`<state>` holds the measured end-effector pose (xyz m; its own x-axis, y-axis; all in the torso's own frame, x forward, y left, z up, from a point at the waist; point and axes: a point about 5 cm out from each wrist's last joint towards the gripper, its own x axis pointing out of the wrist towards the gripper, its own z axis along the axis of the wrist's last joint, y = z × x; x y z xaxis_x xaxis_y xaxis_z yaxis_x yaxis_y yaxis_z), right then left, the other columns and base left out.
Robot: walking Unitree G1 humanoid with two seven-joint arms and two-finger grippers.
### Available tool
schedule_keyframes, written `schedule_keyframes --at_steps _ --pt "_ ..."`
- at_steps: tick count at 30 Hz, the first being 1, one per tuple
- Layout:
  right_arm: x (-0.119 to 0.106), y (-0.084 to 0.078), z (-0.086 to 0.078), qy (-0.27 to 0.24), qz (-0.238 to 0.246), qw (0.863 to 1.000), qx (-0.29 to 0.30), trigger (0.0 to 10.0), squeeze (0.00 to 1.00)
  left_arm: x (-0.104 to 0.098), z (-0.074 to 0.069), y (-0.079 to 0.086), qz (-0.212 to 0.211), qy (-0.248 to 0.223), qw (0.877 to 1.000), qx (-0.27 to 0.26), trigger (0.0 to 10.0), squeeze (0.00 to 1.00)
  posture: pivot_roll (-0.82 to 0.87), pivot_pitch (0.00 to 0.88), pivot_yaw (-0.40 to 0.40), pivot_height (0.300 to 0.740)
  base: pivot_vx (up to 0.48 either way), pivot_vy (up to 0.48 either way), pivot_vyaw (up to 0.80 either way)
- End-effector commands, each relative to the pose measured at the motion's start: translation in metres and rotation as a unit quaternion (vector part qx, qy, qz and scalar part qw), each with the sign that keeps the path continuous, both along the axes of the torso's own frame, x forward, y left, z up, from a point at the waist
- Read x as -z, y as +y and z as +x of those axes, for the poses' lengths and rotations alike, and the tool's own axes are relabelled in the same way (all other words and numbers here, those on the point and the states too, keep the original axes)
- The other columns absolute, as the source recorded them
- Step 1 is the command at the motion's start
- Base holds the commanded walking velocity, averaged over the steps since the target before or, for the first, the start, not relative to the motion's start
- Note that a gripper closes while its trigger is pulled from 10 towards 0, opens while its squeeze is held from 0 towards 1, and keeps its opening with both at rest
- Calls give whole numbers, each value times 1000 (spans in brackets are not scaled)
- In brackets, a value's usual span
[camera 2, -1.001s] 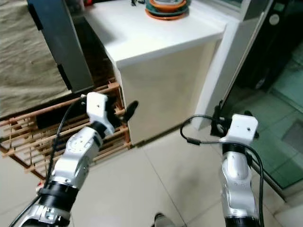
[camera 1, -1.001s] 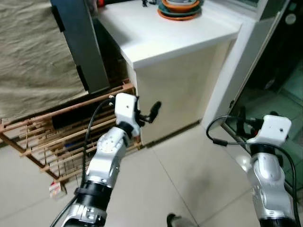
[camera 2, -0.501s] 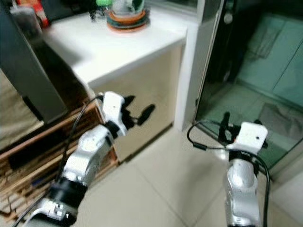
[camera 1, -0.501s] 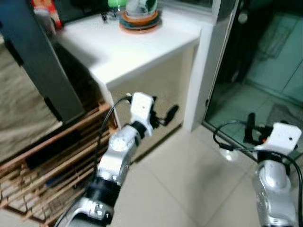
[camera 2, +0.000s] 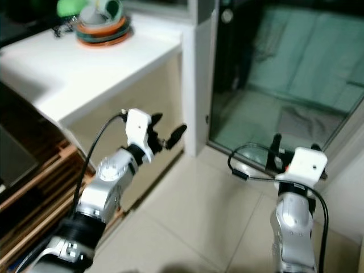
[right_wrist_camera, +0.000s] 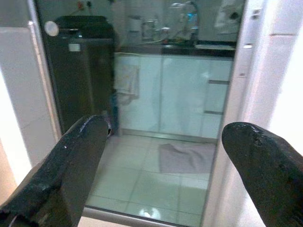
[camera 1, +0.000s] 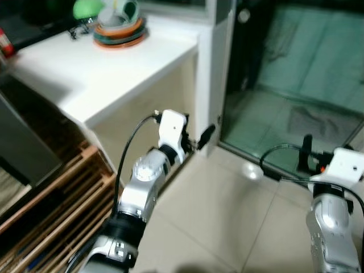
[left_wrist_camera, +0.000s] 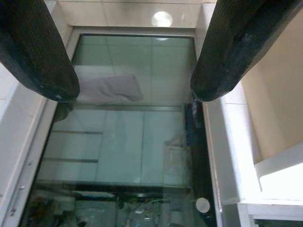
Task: Restocking fridge
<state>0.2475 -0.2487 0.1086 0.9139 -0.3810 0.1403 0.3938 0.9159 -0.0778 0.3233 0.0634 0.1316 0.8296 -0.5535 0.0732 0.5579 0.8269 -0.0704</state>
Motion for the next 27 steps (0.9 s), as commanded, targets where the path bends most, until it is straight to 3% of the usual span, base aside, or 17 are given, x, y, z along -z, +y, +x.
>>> schedule_keyframes --at_steps 1,5,7,9,14,19,27 --pt "-5 2 0 -12 -8 1000 -1 10000 0 -2 2 4 -8 2 1000 -13 10000 0 -215 0 102 740 0 0 -731" --pt "-3 3 4 8 -16 1000 -13 10000 0 2 5 11 -31 25 998 -42 10000 0 -218 0 102 740 0 0 -727" --pt "-10 7 10 2 -26 999 -33 10000 0 8 7 25 -59 52 993 -84 10000 0 -223 0 97 740 0 0 0" --pt "-17 7 15 -2 -28 998 -50 10000 0 14 1 38 -34 51 992 -112 10000 0 -223 0 73 740 0 0 0" --pt "-17 3 20 12 -24 997 -70 10000 0 15 -15 48 49 19 991 -120 10000 0 -198 0 43 740 0 0 0" --pt "-16 6 23 13 -29 996 -78 10000 0 3 -17 47 33 0 993 -111 10000 0 -188 0 39 740 192 0 0" --pt "-13 11 22 15 -26 996 -80 10000 0 -6 -8 31 20 -7 996 -86 10000 0 -202 0 55 740 480 0 620"
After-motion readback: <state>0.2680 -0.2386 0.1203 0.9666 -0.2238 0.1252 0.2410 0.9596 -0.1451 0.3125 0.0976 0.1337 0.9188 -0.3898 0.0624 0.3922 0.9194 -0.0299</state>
